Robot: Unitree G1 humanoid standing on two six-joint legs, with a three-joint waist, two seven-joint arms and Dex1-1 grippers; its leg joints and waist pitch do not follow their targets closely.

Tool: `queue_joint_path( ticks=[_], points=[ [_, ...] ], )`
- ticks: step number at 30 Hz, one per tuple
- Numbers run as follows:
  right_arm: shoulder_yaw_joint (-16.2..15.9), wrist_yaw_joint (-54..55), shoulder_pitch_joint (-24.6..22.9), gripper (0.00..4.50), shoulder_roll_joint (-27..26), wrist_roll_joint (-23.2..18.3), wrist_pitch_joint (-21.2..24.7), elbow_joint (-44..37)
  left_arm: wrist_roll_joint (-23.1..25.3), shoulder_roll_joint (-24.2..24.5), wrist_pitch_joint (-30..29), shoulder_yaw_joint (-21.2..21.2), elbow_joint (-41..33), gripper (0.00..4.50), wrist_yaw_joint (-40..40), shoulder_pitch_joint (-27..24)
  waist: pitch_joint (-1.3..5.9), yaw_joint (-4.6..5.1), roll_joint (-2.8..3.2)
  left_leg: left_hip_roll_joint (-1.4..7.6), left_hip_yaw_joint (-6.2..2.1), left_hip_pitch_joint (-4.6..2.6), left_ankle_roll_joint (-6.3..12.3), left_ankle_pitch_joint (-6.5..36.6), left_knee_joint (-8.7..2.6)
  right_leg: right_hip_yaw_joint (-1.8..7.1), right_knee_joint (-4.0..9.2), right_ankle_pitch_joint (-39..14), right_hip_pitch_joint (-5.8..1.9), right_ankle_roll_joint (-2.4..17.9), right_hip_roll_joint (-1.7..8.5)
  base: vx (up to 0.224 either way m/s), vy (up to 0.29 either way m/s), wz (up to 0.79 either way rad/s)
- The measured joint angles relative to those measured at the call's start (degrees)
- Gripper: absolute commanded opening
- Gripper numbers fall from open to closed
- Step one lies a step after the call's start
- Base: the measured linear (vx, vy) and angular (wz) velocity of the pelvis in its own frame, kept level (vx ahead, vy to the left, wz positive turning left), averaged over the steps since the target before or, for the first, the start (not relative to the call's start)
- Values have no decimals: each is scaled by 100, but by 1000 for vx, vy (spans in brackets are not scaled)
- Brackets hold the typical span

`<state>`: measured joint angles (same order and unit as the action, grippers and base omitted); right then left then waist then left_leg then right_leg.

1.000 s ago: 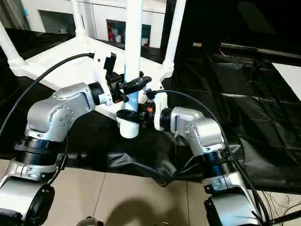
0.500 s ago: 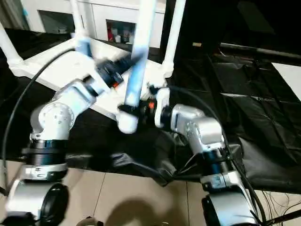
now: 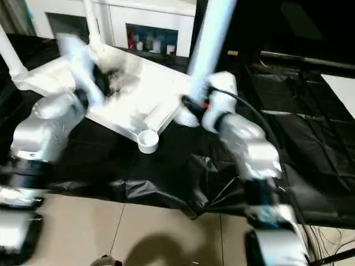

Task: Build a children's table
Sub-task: Pick table leg

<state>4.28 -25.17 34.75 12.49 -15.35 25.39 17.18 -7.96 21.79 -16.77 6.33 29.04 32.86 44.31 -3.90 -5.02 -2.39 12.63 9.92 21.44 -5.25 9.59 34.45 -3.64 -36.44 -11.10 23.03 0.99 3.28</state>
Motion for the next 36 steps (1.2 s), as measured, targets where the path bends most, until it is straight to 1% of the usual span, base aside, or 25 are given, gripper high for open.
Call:
queue_joint_path(
  ticks=[2, 3, 4, 6, 7, 9, 11, 12, 14, 16, 20, 22, 26, 28, 31, 34, 36],
  points=[
    [-16, 28, -10, 186, -34, 6, -4, -2, 381, 65, 170, 396, 456, 293, 118, 189, -2, -3, 4, 0, -1, 3, 0, 0, 1, 0, -2, 1, 3, 2, 0, 0, 0, 0],
    [-27, 59, -22, 186, -54, 14, -15, -20, 619, 144, 287, 707, 726, 293, 224, 368, -3, -5, 8, 0, -2, 4, 0, 0, -2, -2, 1, 1, 3, 2, 0, 0, 0, 0],
    [-29, 82, -32, 186, -64, 15, -33, -29, 733, 175, 362, 795, 818, 293, 283, 432, -3, -3, 13, -1, -1, 3, 0, 0, -1, -1, -1, 1, 4, 3, 0, 0, 0, 0],
    [-25, 170, -118, 186, -67, 24, -90, -62, 1247, 222, 607, 1129, 1333, 293, 289, 726, 0, -4, 22, -2, -1, 1, 0, 0, -1, -1, 0, 0, 2, 4, 0, 0, 0, 0],
    [-25, 199, -145, 186, -72, 26, -106, -73, 1416, 220, 696, 1215, 1531, 293, 247, 801, -1, 0, 27, -4, -1, 1, 0, 0, -1, 1, -1, 0, 2, 4, 1, 0, 0, 0],
    [-16, 284, -201, 186, -78, 31, -112, -97, 1734, 163, 909, 1413, 2005, 293, 48, 912, 0, -1, 29, -6, -2, 0, 0, 0, -1, 2, -1, 0, 1, 4, 2, 0, 0, 0],
    [-16, 317, -238, 186, -107, 32, -112, -138, 1951, 88, 1053, 1577, 2390, 293, -116, 970, 0, 4, 30, -6, -2, -1, 0, 0, -1, 2, -3, 1, 2, 5, 2, 0, 0, 0],
    [-15, 348, -265, 186, -126, 37, -113, -152, 2152, 17, 1188, 1759, 2722, 293, -234, 1064, -1, 0, 30, -6, -4, -1, 0, 0, -1, 1, -2, 1, 1, 6, 2, 0, 0, 0],
    [-16, 351, -288, 186, -162, 40, -113, -154, 2306, -13, 1349, 1890, 2910, 293, -328, 1107, -2, -2, 32, -5, -5, -2, 0, 0, -1, 1, -4, 2, 1, 7, 2, 0, 0, 0],
    [-20, 355, -296, 186, -169, 47, -113, -156, 2470, -42, 1471, 2059, 3117, 293, -332, 1255, 1, -5, 39, -6, -5, -5, 0, 0, -1, 1, -4, 4, -1, 9, 2, 0, 0, 0],
    [-22, 362, -297, 186, -161, 50, -116, -190, 2673, -77, 1653, 2180, 3378, 293, -201, 1401, 4, -1, 43, -7, -5, -18, 0, 0, -2, 2, -5, 4, -12, 10, 3, 0, 0, 0],
    [-25, 362, -300, 186, -157, 50, -116, -235, 2691, -87, 1695, 2202, 3446, 293, -31, 1451, 7, 2, 49, -8, -5, -25, 0, 1, -2, 4, -5, 5, -16, 11, 3, 0, 0, 0],
    [-24, 353, -300, 186, -99, 50, -119, -268, 2608, -130, 1713, 2101, 3456, 293, 651, 1519, 9, 1, 50, -10, -3, -29, 1, 1, -4, 6, -1, 3, -21, 11, 3, 0, 0, 0],
    [-23, 345, -299, 186, -53, 50, -126, -266, 2424, -162, 1705, 2016, 3435, 293, 1188, 1540, 9, -4, 51, -12, -2, -29, 3, 2, -8, 7, 5, 2, -21, 13, 3, 0, 0, 0],
    [-22, 336, -296, 186, 1, 66, -190, -236, 2059, -196, 1517, 1812, 3405, 293, 1979, 1547, 9, -18, 51, -13, -1, -28, 3, 2, -15, 6, 6, -1, -19, 18, 3, 0, 0, 0],
    [-21, 291, -246, 186, 56, 133, -239, -150, 1862, -200, 1331, 1796, 3181, 293, 2614, 1472, 9, -56, 51, -14, -1, -24, 5, 3, -15, 4, 8, -3, -19, 21, 7, 0, 0, 0],
    [-21, 248, -227, 186, 98, 147, -243, -125, 1757, -247, 1215, 1767, 3088, 293, 2852, 1429, 8, -85, 52, -17, 0, -23, 6, 4, -15, 4, 10, -3, -19, 21, 11, 0, 0, 0]
  ],
)
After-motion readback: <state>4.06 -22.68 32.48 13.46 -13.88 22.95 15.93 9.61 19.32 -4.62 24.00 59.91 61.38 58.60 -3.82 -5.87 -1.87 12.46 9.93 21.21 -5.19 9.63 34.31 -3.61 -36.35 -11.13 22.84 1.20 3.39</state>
